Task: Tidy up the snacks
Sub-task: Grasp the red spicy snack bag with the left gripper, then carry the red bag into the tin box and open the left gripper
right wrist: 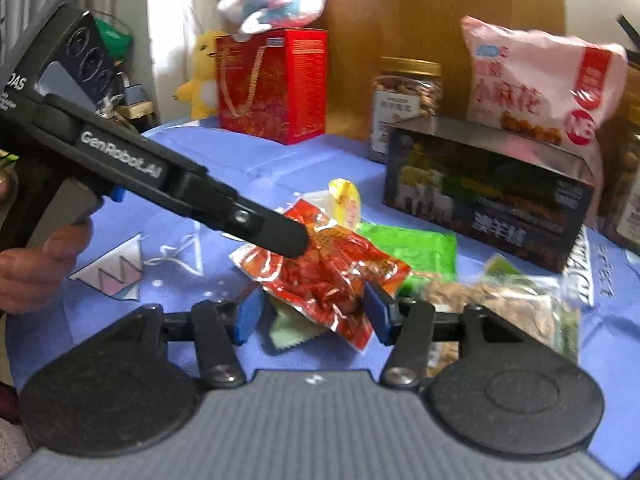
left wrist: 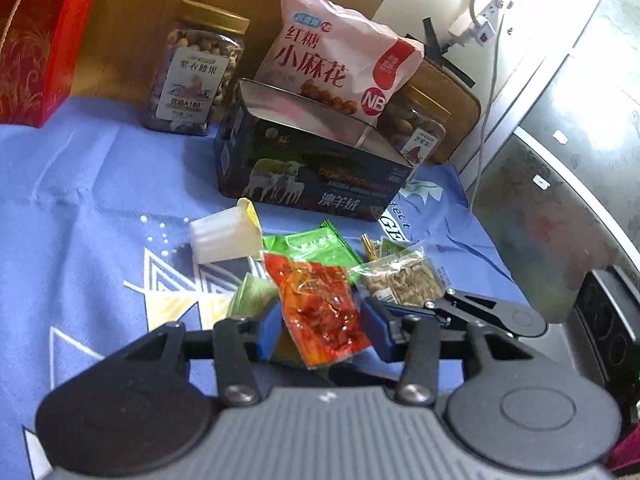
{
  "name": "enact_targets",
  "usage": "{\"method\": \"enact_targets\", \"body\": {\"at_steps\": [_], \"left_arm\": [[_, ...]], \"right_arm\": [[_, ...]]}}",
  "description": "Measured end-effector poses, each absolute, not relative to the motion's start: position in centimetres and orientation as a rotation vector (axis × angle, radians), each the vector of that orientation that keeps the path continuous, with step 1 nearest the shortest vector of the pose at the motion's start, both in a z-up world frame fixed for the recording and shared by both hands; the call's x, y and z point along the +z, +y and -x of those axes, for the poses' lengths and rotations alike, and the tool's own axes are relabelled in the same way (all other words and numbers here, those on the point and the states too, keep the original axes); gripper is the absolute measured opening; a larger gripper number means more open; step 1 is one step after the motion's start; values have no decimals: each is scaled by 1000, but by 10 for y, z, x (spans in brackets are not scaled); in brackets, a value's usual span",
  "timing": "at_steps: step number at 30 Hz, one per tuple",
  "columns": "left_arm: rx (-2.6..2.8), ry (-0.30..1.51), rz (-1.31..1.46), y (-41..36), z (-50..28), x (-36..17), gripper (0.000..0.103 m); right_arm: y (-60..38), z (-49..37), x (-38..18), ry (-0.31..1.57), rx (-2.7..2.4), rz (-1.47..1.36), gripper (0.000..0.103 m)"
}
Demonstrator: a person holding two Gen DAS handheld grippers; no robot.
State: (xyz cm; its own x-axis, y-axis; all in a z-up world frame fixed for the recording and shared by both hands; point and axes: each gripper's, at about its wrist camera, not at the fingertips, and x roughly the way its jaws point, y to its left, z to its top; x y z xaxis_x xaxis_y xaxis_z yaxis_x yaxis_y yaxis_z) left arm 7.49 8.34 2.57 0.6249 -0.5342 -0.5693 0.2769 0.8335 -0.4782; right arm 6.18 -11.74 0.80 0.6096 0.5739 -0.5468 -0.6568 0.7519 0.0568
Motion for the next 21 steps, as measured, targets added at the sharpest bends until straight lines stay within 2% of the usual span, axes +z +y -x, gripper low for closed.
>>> {"method": "enact_targets", "body": {"at_steps": [2, 6, 7, 8, 10, 13, 15, 17, 21], "left_arm": [[-470, 765, 373, 83, -78, 25, 45], [-495, 780, 404, 82, -86, 20, 45], [-505, 789, 408, 80, -88, 18, 45], [-514, 801, 406, 77, -90, 15, 42], [-507, 790, 382, 71, -89, 15, 41], [-526, 789, 375, 67, -89, 19, 35], [-536, 774, 367, 65, -88, 27, 35], [-549, 747, 344, 62, -89, 36, 35], [-574, 718, 321, 53, -98, 48, 35]], "right_arm": [[-124, -65, 4, 585, 679, 126, 74], [-135, -78, -3, 646, 711, 20, 72], [-136, -81, -6, 658, 722, -1, 70], [-137, -82, -7, 664, 736, -18, 61], [-138, -82, -5, 660, 757, -42, 52], [-134, -73, -1, 613, 739, 11, 32], [-134, -69, 4, 578, 725, 51, 30], [-134, -67, 11, 544, 722, 67, 19], [-138, -74, 23, 498, 717, 53, 18]]}}
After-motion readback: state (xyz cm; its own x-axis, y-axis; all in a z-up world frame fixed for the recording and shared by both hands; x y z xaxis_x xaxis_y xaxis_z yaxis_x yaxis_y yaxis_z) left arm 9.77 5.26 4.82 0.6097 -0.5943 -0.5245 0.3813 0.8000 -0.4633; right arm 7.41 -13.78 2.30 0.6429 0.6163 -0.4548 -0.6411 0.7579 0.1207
